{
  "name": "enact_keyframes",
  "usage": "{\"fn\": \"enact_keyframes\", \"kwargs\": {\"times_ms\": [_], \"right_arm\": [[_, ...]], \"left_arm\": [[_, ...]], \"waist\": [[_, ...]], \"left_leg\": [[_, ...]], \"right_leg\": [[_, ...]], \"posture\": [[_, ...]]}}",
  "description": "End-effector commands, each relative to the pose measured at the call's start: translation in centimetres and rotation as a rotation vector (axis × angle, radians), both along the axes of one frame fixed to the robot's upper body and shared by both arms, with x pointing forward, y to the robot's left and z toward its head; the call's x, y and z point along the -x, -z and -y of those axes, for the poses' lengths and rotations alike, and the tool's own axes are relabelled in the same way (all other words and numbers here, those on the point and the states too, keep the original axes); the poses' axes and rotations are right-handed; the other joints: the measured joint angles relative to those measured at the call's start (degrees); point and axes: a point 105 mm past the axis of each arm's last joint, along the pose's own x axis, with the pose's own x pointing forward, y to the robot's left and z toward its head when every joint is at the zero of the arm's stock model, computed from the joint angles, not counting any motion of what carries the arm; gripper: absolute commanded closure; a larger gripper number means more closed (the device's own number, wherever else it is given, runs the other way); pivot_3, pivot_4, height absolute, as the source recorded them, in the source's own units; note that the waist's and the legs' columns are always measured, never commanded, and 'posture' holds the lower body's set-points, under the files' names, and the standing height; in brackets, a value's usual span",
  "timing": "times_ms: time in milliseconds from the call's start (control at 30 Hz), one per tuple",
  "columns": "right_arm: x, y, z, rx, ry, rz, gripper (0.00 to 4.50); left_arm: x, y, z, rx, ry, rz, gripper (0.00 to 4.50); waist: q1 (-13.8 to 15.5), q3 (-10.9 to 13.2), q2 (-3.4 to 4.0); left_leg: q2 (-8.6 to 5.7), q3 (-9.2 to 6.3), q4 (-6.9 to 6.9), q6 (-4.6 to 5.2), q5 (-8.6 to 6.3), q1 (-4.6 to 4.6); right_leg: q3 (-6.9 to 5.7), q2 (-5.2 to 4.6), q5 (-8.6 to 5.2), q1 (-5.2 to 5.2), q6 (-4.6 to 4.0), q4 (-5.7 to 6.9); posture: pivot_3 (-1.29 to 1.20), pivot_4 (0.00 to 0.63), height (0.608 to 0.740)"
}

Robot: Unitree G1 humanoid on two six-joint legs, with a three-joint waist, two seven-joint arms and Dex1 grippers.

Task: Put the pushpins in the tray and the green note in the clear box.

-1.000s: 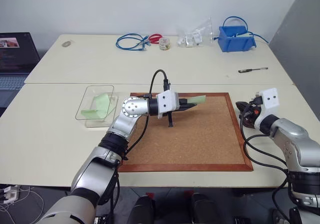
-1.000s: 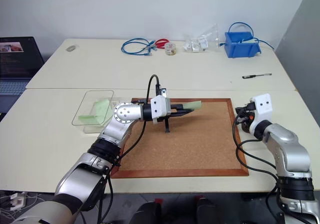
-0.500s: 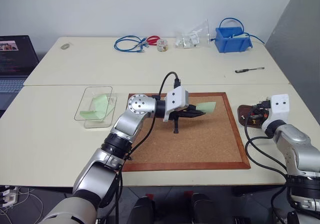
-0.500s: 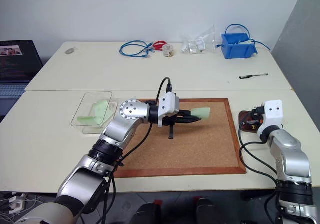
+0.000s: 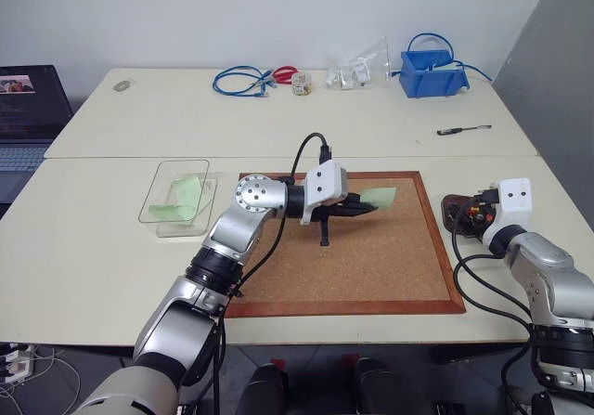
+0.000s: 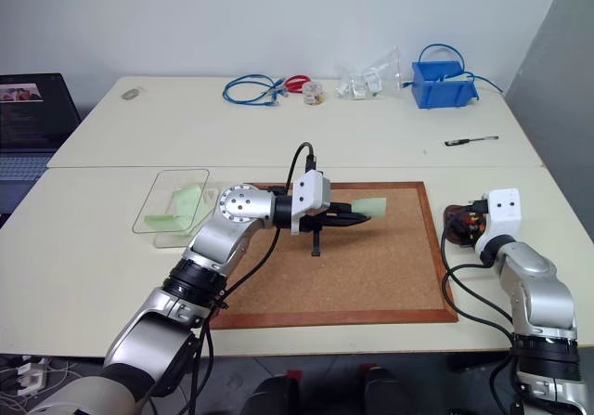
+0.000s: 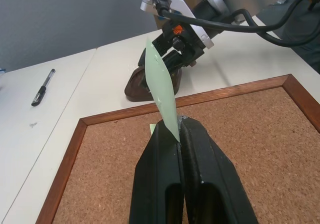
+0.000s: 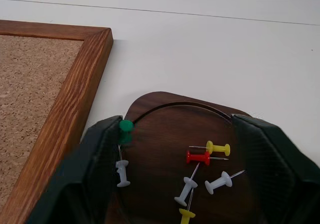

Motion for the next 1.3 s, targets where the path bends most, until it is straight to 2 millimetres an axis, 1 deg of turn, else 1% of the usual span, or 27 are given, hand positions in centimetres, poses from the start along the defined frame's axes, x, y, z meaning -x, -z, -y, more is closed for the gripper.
{"fn": "enact_keyframes", "kwargs": {"times_ms": [33, 200, 333, 467, 533, 600, 667, 700, 767, 867, 1000, 1067, 1133, 1200, 1300], "right_arm": [[-0.2, -1.6, 0.6, 0.02, 0.007, 0.049, 0.04], [-0.2, -1.8, 0.8, 0.025, 0.018, 0.058, 0.04], [-0.4, -2.3, 1.5, 0.039, 0.048, 0.079, 0.04], [-0.7, -3.4, 1.8, 0.017, 0.067, 0.13, 0.04], [-0.7, -4.0, 1.5, -0.017, 0.051, 0.16, 0.04], [-0.5, -4.5, 0.3, -0.056, -0.017, 0.167, 0.04], [-0.1, -5.3, -1.1, -0.113, -0.112, 0.173, 0.04], [0.1, -5.5, -1.4, -0.124, -0.135, 0.174, 0.04], [0.2, -5.6, -0.6, -0.098, -0.13, 0.155, 0.04], [0.2, -4.9, 1.2, -0.052, -0.083, 0.12, 0.04], [0.0, -4.0, 2.4, -0.029, -0.029, 0.101, 0.04], [0.0, -3.7, 2.5, -0.021, -0.022, 0.099, 0.04], [0.1, -3.9, 1.6, -0.025, -0.071, 0.109, 0.04], [0.8, -4.4, -0.7, -0.028, -0.214, 0.128, 0.04], [3.0, -5.1, -4.7, 0.043, -0.503, 0.122, 0.04]], "left_arm": [[0.1, -1.2, 0.0, 0.022, 0.002, 0.052, 4.5], [0.2, -1.1, 0.0, 0.021, 0.002, 0.05, 4.5], [0.2, -1.1, -0.1, 0.019, 0.003, 0.049, 4.5], [0.2, -1.2, -0.2, 0.02, -0.001, 0.049, 4.5], [0.1, -1.3, -0.4, 0.019, -0.008, 0.046, 4.5], [0.0, -1.4, -0.9, 0.007, -0.03, 0.048, 4.5], [-0.6, -2.3, -2.0, 0.024, -0.093, 0.035, 4.5], [-0.7, -2.6, -2.3, 0.032, -0.113, 0.03, 4.5], [-1.0, -3.2, -2.9, 0.048, -0.161, 0.024, 4.5], [-0.8, -3.3, -3.5, 0.063, -0.208, 0.018, 4.5], [-0.3, -3.1, -4.1, 0.079, -0.255, 0.001, 4.5], [-0.2, -3.0, -4.6, 0.084, -0.283, -0.009, 4.5], [-0.2, -3.0, -5.2, 0.088, -0.318, -0.01, 4.5], [-0.7, -3.4, -6.2, 0.115, -0.383, -0.017, 4.5], [-1.7, -4.6, -8.4, 0.178, -0.538, -0.022, 4.5]], "waist": [[0.0, 0.0, 0.0], [0.0, 0.0, 0.0], [0.0, 0.0, 0.0], [0.1, 0.0, 0.0], [0.1, 0.0, 0.0], [0.0, 0.0, 0.0], [0.0, 0.0, 0.0], [-0.1, 0.0, 0.0], [0.0, 0.0, 0.0], [0.2, 0.0, 0.0], [0.5, 0.0, 0.0], [0.6, 0.0, 0.0], [0.6, 0.0, 0.0], [0.6, 0.0, 0.0], [0.5, 0.0, 0.0]], "left_leg": [[0.0, 0.0, 0.0, 0.0, 0.0, 0.0], [0.0, 0.0, 0.0, 0.0, 0.0, 0.0], [0.0, 0.0, 0.0, 0.0, 0.0, 0.0], [-0.01, 0.01, 0.0, 0.0, 0.0, 0.0], [-0.01, 0.0, 0.0, 0.0, 0.0, 0.0], [0.0, 0.01, 0.0, 0.0, 0.0, 0.0], [0.01, -0.01, -0.01, 0.0, 0.0, 0.01], [0.01, -0.01, -0.01, 0.0, 0.0, 0.0], [0.01, -0.02, -0.01, 0.0, 0.0, -0.01], [-0.02, -0.02, 0.01, 0.0, 0.0, -0.01], [-0.02, -0.03, 0.0, 0.0, 0.0, -0.01], [-0.02, -0.01, 0.0, 0.0, 0.0, 0.0], [0.0, -0.01, 0.0, 0.0, 0.0, 0.0], [0.01, -0.02, 0.0, 0.0, 0.0, 0.01], [0.02, -0.02, -0.01, 0.01, 0.0, 0.01]], "right_leg": [[0.0, 0.0, 0.0, 0.0, 0.0, 0.0], [0.0, 0.0, 0.0, 0.0, 0.0, 0.0], [0.0, 0.0, 0.0, 0.0, 0.0, 0.0], [0.0, -0.01, 0.0, 0.0, 0.0, 0.0], [0.0, -0.01, 0.0, 0.0, 0.0, 0.0], [0.0, -0.01, 0.0, 0.0, 0.0, 0.0], [-0.01, 0.0, 0.0, 0.0, 0.0, 0.0], [-0.01, 0.0, 0.0, 0.0, 0.0, 0.01], [-0.01, 0.0, 0.0, 0.0, 0.0, 0.01], [-0.02, -0.04, 0.0, 0.02, 0.0, -0.03], [-0.03, -0.05, 0.0, 0.05, 0.0, -0.05], [-0.01, -0.05, 0.0, 0.05, 0.0, -0.04], [-0.01, -0.05, 0.0, 0.04, 0.0, -0.04], [-0.02, -0.03, 0.0, 0.04, 0.0, -0.03], [-0.02, -0.02, 0.0, 0.04, 0.0, -0.04]], "posture": [[0.0, 0.15, 0.74], [0.0, 0.15, 0.74], [0.0, 0.15, 0.74], [0.0, 0.15, 0.74], [0.0, 0.15, 0.74], [0.0, 0.15, 0.74], [0.0, 0.15, 0.74], [0.0, 0.15, 0.74], [0.0, 0.15, 0.74], [0.0, 0.15, 0.74], [0.0, 0.15, 0.74], [0.0, 0.15, 0.74], [0.0, 0.15, 0.74], [0.0, 0.15, 0.74], [0.0, 0.15, 0.74]]}}
